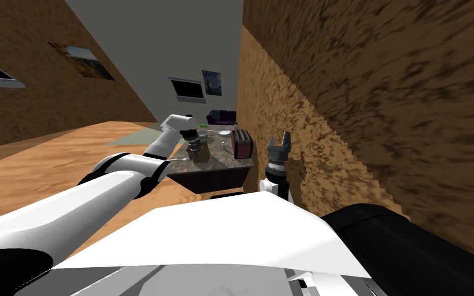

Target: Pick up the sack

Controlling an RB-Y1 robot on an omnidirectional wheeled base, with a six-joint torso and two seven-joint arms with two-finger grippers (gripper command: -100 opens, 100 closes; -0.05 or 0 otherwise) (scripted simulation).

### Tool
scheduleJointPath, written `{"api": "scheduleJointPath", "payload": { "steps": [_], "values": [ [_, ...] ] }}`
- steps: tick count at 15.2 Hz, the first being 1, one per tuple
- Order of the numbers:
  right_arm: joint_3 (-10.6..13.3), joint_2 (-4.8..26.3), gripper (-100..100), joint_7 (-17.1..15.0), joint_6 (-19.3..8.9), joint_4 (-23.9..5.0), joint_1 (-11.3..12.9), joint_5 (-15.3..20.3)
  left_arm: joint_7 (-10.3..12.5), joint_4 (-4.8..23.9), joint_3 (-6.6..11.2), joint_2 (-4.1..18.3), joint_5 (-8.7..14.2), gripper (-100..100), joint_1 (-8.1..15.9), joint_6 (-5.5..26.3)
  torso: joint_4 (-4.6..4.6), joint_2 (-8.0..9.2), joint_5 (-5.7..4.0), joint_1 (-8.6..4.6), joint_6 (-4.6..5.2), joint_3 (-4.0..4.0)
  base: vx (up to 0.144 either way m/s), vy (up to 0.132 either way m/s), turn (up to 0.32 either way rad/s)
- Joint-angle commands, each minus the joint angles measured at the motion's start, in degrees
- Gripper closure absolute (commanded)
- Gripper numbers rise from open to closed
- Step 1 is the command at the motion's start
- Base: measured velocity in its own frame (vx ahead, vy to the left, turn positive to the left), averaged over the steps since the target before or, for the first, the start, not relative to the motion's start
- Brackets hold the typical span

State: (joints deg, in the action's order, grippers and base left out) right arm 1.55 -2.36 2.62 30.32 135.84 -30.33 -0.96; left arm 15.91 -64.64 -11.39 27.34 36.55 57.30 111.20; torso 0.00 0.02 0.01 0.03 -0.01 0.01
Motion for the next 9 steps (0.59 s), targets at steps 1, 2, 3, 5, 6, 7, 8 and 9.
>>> {"api": "scheduleJointPath", "payload": {
  "steps": [1, 2, 3, 5, 6, 7, 8, 9],
  "values": [
    [0.0, 0.0, 0, 0.0, 0.0, 0.0, 0.0, 0.0, 0.0, 0.0, 0.0, 0.0, 0.0, 100, 0.0, 0.0, 0.0, 0.0, 0.0, 0.0, 0.0, 0.0, 0.0, 0.0, 0.0],
    [0.0, 0.0, 0, 0.0, 0.0, 0.0, 0.0, 0.0, -0.01, -0.01, 0.0, 0.0, 0.0, 100, 0.01, -0.02, 0.0, -0.01, 0.0, -0.01, 0.0, 0.0, 0.0, 0.0, 0.0],
    [0.0, 0.0, 0, 0.0, 0.0, 0.0, 0.0, 0.0, -0.01, -0.01, 0.0, 0.0, 0.0, 100, 0.0, -0.02, 0.0, -0.02, -0.01, -0.02, 0.0, -0.01, 0.0, 0.0, 0.0],
    [0.0, 0.0, 0, 0.0, 0.0, 0.0, 0.0, 0.0, 0.0, 0.0, 0.0, -0.02, 0.02, 100, 0.0, 0.02, -0.02, -0.08, 0.0, 0.0, 0.0, -0.05, 0.0, 0.0, 0.0],
    [0.0, 0.0, 0, 0.0, 0.0, 0.0, 0.0, 0.0, 0.54, -0.61, 0.08, 0.28, 0.67, 100, 1.19, 1.64, -0.01, -0.09, 0.0, 0.0, 0.01, -0.05, 0.003, -0.004, 0.024],
    [0.0, 0.0, 0, 0.0, 0.0, 0.0, 0.0, 0.0, 0.63, -0.77, 0.11, 0.38, 0.81, 100, 1.38, 1.99, 0.04, -0.1, -0.04, -0.02, 0.01, -0.03, 0.013, -0.006, 0.034],
    [0.0, 0.0, 0, 0.0, 0.0, 0.0, 0.0, 0.0, 0.81, -1.1, 0.18, 0.57, 1.1, 100, 1.75, 2.67, 0.06, -0.1, -0.05, -0.04, 0.0, -0.02, 0.016, -0.008, 0.027],
    [0.0, 0.0, 0, 0.0, 0.0, 0.0, 0.0, 0.0, 0.53, -0.72, 0.13, 0.4, 0.82, 100, 1.34, 1.81, 0.08, -0.09, -0.06, -0.06, -0.01, 0.0, 0.012, -0.005, 0.012]
  ]
}}
